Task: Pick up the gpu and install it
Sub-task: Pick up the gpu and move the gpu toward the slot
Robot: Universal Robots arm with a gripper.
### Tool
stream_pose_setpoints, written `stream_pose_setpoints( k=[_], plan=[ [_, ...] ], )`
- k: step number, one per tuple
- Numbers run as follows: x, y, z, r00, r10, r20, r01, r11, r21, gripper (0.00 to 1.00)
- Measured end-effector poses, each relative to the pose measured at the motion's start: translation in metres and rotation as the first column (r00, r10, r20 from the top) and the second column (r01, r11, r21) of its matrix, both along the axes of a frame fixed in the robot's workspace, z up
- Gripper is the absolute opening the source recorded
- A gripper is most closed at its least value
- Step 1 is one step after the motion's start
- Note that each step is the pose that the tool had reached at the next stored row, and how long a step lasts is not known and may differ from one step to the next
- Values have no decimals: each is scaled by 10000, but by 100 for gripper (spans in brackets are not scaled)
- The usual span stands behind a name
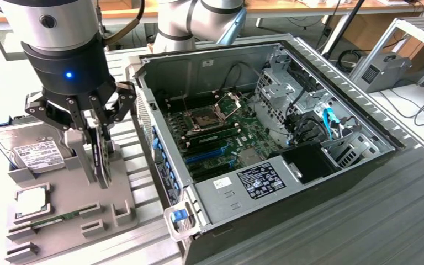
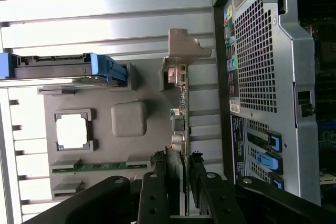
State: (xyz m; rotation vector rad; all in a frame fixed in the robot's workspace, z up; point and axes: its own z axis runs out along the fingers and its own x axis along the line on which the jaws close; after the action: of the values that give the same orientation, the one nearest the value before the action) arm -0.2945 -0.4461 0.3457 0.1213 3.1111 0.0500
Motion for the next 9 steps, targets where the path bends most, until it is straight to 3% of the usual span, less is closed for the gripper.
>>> stream_pose_setpoints(
  k=[7,9],
  plan=[
    [0,0,23,10000,0,0,0,10000,1,29],
    [0,0,73,10000,0,0,0,10000,3,29]
  ],
)
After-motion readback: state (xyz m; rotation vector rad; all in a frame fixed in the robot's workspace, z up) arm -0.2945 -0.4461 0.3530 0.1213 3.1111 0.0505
